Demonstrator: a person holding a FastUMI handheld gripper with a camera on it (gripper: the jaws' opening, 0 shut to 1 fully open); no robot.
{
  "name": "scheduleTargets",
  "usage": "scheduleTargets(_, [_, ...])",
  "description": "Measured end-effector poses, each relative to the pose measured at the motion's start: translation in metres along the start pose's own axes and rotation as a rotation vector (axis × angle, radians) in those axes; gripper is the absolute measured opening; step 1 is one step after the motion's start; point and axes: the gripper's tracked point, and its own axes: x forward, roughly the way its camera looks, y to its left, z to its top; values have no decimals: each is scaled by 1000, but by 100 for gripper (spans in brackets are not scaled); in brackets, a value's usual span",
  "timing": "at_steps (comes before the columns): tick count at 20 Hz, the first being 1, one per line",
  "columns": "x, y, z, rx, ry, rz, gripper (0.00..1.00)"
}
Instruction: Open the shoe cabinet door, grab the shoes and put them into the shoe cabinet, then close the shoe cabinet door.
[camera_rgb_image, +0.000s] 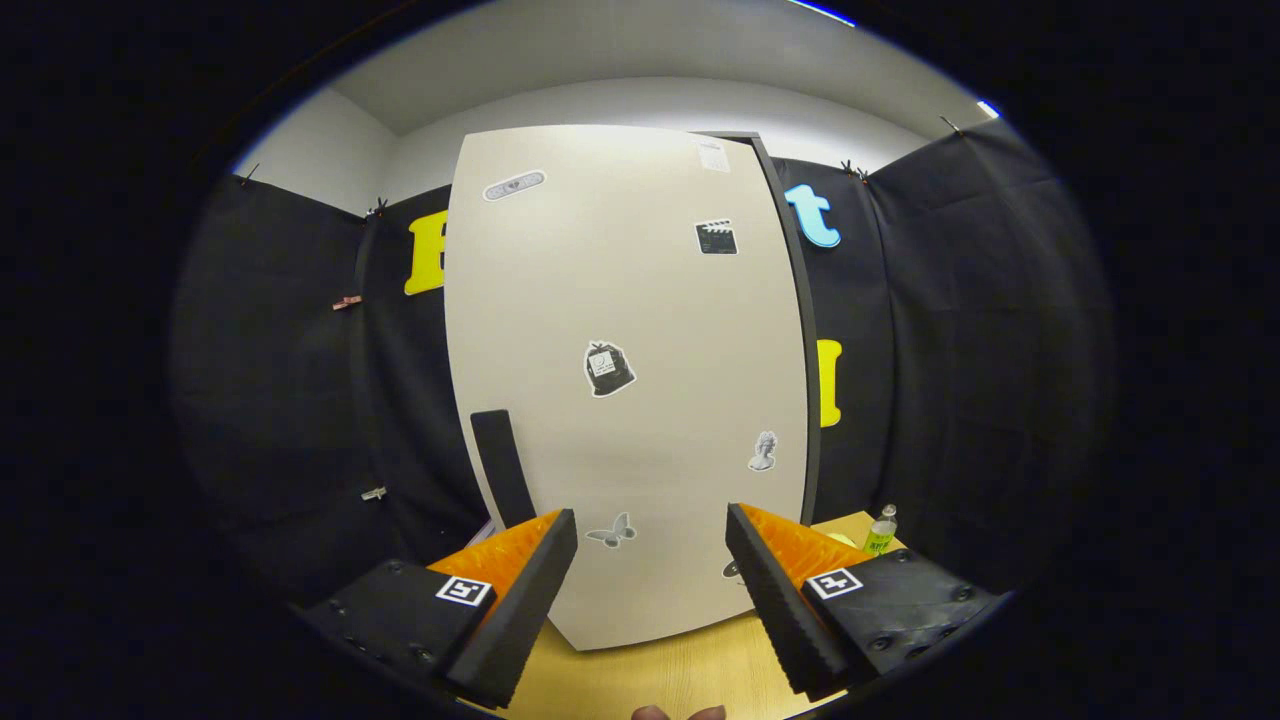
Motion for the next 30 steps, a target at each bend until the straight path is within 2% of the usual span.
scheduleTargets(7, [14, -20, 2, -22, -12, -79, 98])
scheduleTargets(12, [25, -27, 5, -21, -31, -102, 98])
scheduleTargets(16, [27, -30, 7, -34, -36, -76, 98])
scheduleTargets(25, [26, -38, 5, -32, -9, 40, 98])
scheduleTargets(30, [26, -47, 2, -40, 4, 41, 98])
